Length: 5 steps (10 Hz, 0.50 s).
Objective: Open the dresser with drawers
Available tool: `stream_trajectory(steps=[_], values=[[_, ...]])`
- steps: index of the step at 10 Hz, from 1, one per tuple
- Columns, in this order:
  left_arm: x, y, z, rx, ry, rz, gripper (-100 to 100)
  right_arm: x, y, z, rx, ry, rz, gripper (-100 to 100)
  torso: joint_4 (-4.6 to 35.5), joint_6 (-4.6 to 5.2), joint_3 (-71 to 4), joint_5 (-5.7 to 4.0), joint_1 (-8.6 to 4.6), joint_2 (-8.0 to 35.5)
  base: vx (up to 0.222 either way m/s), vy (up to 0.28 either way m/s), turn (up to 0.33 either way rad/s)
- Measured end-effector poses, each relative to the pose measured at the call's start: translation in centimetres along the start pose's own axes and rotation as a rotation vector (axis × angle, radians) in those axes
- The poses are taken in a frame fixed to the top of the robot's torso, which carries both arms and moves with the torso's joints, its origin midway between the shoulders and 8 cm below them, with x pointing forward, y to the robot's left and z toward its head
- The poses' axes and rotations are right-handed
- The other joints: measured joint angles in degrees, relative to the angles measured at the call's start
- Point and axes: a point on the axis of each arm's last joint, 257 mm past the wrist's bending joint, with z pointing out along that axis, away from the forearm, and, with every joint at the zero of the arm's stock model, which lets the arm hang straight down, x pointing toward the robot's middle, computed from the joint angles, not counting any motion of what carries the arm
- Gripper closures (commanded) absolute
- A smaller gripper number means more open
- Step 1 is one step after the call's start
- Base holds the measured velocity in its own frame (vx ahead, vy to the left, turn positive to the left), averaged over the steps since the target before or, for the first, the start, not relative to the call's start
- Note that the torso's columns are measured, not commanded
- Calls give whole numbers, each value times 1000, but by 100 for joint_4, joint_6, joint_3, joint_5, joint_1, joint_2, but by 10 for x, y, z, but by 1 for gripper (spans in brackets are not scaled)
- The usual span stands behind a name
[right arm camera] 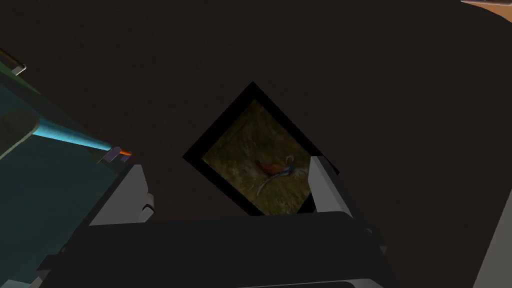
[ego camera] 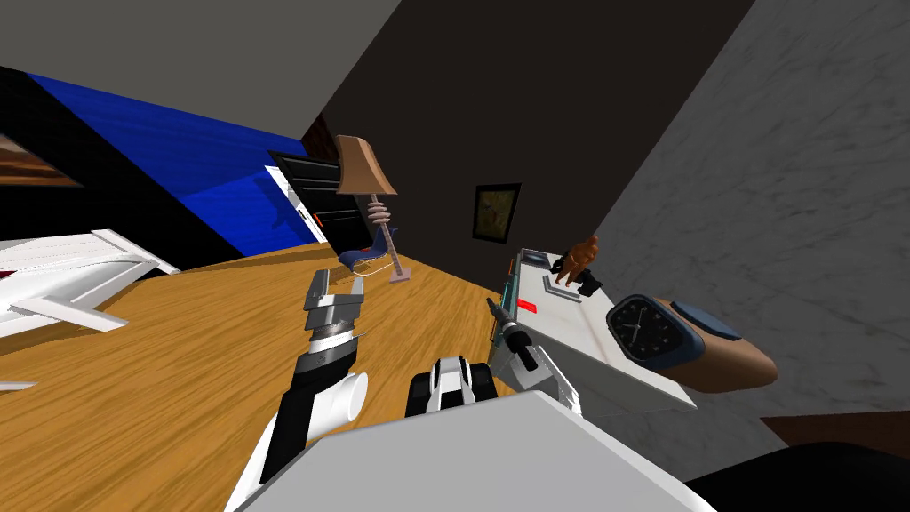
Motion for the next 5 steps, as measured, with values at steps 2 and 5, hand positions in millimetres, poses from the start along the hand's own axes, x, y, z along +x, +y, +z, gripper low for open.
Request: stream_trajectory(steps=[2, 5], values=[[0, 0, 0, 0, 0, 0, 0, 24, -27, 1, 86, 43, -56, -100, 18, -3, 15, 16, 31, 32, 18, 9, 60], [0, 0, 0, 0, 0, 0, 0, 40, -69, -7, 198, 91, -130, -100, 22, -6, 19, 21, 44, 39, 16, 23, 240]])
